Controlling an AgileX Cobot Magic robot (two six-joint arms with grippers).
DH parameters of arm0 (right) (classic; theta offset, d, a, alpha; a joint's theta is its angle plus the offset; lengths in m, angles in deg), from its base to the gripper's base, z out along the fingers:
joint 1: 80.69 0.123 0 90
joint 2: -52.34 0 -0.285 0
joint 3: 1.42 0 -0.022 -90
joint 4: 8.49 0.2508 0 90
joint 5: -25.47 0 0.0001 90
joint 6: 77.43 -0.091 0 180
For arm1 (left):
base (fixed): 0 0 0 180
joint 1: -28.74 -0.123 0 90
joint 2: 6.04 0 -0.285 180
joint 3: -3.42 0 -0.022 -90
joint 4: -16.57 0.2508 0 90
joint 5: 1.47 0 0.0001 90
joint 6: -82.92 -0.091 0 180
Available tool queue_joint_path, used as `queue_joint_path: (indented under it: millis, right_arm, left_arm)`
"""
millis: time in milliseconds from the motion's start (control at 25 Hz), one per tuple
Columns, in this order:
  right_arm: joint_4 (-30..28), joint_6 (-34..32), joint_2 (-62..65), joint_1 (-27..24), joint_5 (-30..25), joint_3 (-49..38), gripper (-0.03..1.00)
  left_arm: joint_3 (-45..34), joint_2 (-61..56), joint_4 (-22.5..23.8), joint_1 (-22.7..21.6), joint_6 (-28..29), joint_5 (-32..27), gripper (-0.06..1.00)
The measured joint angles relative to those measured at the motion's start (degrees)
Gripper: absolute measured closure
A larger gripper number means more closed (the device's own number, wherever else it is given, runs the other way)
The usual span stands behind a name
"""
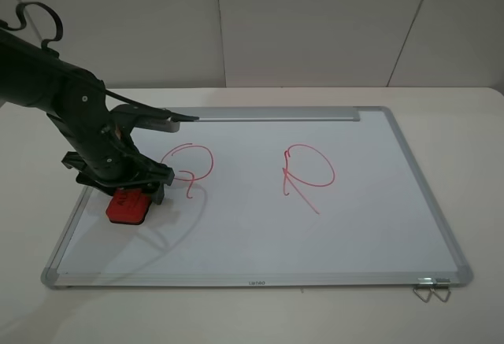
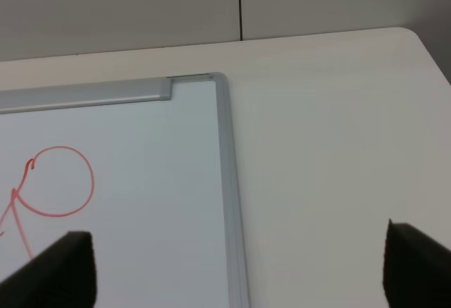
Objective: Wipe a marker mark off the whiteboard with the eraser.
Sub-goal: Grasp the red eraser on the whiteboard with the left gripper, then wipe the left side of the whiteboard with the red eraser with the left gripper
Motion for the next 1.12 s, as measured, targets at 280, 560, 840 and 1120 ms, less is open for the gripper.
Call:
queue_joint_path:
  millis: [280, 560, 840, 1120]
  right_arm:
    - [0.0, 0.0, 0.0, 0.0, 0.0, 0.0, 0.24]
    - [0.0, 0.0, 0.0, 0.0, 0.0, 0.0, 0.24]
    - [0.0, 0.0, 0.0, 0.0, 0.0, 0.0, 0.24]
    - [0.0, 0.0, 0.0, 0.0, 0.0, 0.0, 0.24]
  left_arm:
    - [0.0, 0.4, -0.2, 0.0, 0.0, -0.1, 0.37]
    - [0.0, 0.4, -0.2, 0.0, 0.0, -0.2, 0.37]
    - [5.6, -1.6, 1.2, -0.2, -2.8, -7.2, 0.37]
    - [17.4, 2.8, 2.0, -1.1, -10.5, -13.4, 0.37]
